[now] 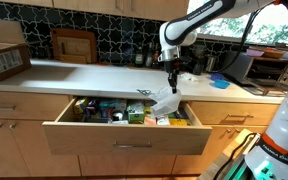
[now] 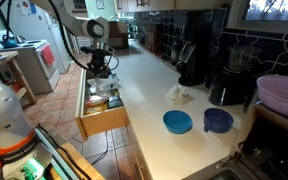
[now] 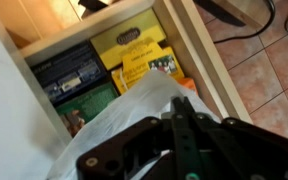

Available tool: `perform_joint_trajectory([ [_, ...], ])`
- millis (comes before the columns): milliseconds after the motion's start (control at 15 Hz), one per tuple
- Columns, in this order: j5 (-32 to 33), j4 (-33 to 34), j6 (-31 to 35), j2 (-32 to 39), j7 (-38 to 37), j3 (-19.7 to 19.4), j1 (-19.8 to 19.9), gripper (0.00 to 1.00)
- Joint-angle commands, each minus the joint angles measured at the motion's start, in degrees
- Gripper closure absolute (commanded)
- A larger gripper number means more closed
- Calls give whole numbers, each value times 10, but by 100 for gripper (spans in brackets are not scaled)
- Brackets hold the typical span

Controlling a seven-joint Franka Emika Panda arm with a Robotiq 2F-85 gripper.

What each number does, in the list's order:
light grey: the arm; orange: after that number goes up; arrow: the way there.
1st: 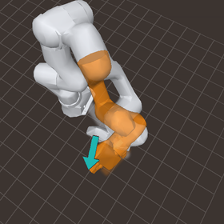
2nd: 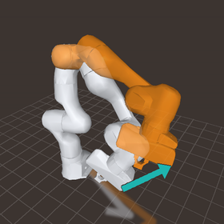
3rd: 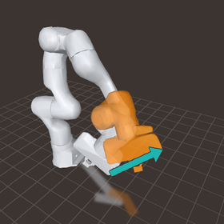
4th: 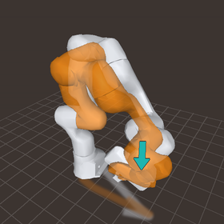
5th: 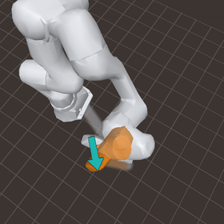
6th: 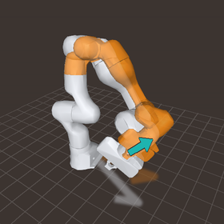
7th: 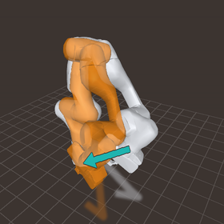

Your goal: Put the white bag in the open drawer.

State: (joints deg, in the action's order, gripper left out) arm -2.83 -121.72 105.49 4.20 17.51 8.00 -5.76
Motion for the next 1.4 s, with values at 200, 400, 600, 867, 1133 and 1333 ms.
perform_joint_trajectory([
  [200, 15, -194, 68, -78, -17, -39, 24, 100],
  [400, 27, -226, 102, -75, -31, -51, 32, 100],
  [600, 11, -232, 189, -59, -38, -55, 34, 100],
  [867, -14, -219, 314, -29, -41, -52, 31, 100],
  [1133, -19, -203, 400, 7, -37, -45, 28, 100],
  [1333, -53, -188, 450, 34, -16, -30, 26, 100],
])
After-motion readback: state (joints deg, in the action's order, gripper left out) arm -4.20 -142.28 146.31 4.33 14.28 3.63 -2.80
